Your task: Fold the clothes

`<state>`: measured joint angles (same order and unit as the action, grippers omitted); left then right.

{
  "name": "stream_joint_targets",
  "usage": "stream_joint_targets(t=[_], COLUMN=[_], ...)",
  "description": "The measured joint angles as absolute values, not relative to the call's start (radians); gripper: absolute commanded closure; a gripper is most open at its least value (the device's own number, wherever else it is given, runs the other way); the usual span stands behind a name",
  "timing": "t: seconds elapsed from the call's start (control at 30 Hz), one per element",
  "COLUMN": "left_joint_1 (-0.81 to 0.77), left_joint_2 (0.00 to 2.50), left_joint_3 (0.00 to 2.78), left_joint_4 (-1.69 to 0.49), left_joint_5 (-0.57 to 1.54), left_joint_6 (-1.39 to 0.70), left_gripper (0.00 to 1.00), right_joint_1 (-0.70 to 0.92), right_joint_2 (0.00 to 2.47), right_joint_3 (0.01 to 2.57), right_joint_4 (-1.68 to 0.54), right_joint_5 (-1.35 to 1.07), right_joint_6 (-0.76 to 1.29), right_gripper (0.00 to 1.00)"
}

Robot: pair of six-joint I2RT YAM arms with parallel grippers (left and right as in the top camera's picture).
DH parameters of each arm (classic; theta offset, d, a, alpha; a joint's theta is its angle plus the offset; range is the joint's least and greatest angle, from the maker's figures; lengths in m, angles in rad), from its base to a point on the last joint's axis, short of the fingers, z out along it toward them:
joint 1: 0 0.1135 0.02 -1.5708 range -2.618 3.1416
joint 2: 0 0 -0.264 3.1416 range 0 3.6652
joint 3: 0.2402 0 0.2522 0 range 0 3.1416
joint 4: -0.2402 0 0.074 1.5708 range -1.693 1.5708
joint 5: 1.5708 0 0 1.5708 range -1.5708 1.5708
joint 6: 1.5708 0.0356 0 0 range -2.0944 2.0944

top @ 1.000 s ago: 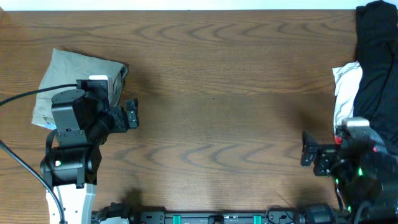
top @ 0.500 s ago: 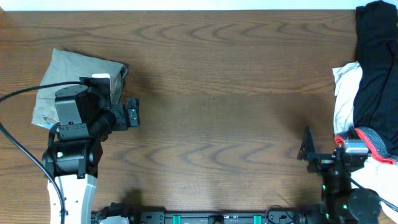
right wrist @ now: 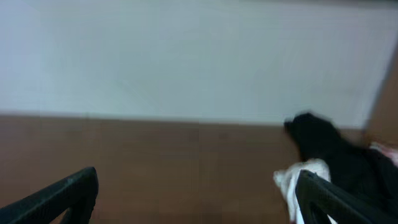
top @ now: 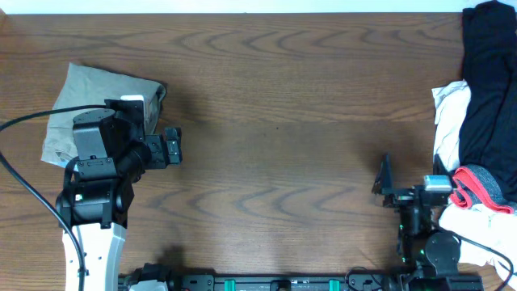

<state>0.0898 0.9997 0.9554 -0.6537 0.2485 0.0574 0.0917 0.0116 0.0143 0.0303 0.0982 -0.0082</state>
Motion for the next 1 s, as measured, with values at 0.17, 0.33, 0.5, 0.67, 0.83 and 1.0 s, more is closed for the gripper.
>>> stream_joint_targets(t=[0.17, 0.33, 0.5, 0.67, 0.83, 1.0], left_joint_1=[0.09, 0.09, 0.09, 0.09, 0.09, 0.09], left_joint_2=[1.002, 1.002, 1.002, 1.003, 1.003, 1.002], left_joint_3=[0.955, 0.955, 0.955, 0.955, 0.955, 0.955], left_joint_4=[-0.653, -0.654, -0.654, -0.654, -0.654, -0.654], left_joint_5=[0.249, 0.249, 0.249, 0.249, 0.249, 0.249], left_joint_6=[0.057, 0.057, 0.057, 0.057, 0.057, 0.057], left_gripper=[0.02, 0.02, 0.02, 0.02, 0.02, 0.02], right_joint_1=[0.089, 0.088, 0.088, 0.088, 0.088, 0.088], right_joint_2=[0.015, 0.015, 0.015, 0.015, 0.015, 0.015], right_joint_3=[0.007, 0.007, 0.007, 0.007, 0.007, 0.007], right_joint_4=[-0.061, -0.063, -0.063, -0.063, -0.063, -0.063], right_joint_5=[0.079, 0.078, 0.078, 0.078, 0.078, 0.078], right_joint_6=[-0.009, -0.009, -0.009, -0.009, -0.009, -0.009], right_gripper=[0.01, 0.01, 0.01, 0.01, 0.01, 0.01])
